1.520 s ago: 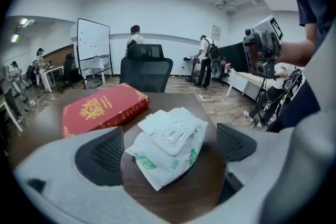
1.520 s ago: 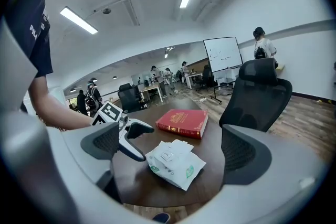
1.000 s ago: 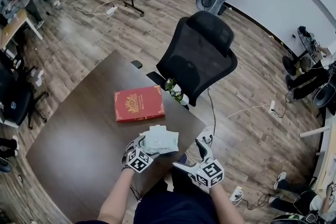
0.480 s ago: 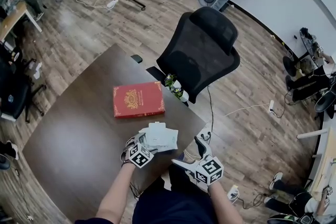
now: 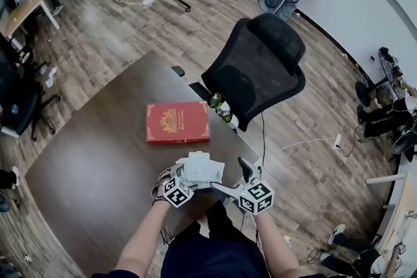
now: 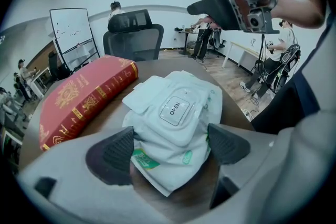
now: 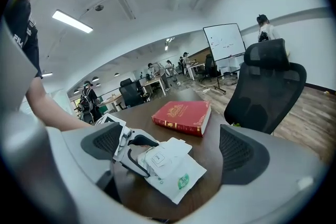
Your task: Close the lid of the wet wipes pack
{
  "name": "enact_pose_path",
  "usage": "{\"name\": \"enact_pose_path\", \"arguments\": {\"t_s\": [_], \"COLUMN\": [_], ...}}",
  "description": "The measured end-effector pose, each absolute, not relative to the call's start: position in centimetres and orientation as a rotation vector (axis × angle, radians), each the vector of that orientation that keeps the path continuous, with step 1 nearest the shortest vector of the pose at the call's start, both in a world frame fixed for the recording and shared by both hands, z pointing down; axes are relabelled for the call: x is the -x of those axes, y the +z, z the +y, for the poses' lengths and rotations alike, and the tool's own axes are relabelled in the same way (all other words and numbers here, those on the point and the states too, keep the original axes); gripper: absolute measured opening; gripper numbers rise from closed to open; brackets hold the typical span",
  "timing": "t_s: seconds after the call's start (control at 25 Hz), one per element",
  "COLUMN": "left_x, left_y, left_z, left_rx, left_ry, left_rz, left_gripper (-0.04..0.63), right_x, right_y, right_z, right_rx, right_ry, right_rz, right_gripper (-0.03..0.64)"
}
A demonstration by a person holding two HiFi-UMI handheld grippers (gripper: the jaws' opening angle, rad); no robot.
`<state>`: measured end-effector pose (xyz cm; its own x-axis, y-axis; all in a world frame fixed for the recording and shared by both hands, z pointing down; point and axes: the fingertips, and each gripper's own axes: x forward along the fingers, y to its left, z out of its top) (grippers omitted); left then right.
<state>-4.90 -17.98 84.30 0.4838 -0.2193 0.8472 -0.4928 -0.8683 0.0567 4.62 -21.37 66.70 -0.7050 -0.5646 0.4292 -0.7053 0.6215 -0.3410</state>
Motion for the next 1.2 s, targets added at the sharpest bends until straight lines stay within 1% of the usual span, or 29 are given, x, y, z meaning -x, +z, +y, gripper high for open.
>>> {"name": "enact_pose_path", "arguments": {"t_s": [0.24, 0.4, 0.64, 0.68, 0.92, 1.0, 1.16, 1.2], "left_x": [4.8, 4.8, 4.9, 4.9, 4.9, 4.9, 4.8, 4.8], "left_y": [84.4, 84.2, 84.3, 84.3, 84.3, 84.3, 84.4, 84.4], "left_z": [-18.0, -18.0, -18.1, -18.1, -18.1, -18.1, -18.0, -18.1], "left_rx": [-2.443, -2.440, -2.440, -2.441, -2.434, -2.434, -2.431, -2.431], "left_ry": [1.332, 1.331, 1.329, 1.329, 1.336, 1.334, 1.335, 1.336], "left_rz": [-0.604, -0.604, -0.606, -0.606, -0.603, -0.604, -0.603, -0.605], "left_gripper": [0.442, 0.442, 0.442, 0.442, 0.441, 0.440, 0.440, 0.440], "right_x": [-2.4, -1.2, 0.3, 0.5, 1.2, 1.0, 1.0, 1.0], "right_y": [69.1, 71.1, 75.8, 76.5, 79.6, 80.5, 81.3, 81.5], "right_z": [-23.2, -24.3, -25.9, -25.9, -26.5, -26.7, -26.7, -26.7], "right_rx": [-0.892, -0.817, -0.720, -0.699, -0.644, -0.633, -0.580, -0.571], "right_ry": [0.722, 0.737, 0.809, 0.810, 0.883, 0.853, 0.924, 0.942], "right_rz": [-2.542, -2.513, -2.428, -2.407, -2.332, -2.300, -2.269, -2.260], "right_gripper": [0.596, 0.572, 0.482, 0.456, 0.404, 0.368, 0.361, 0.348]}}
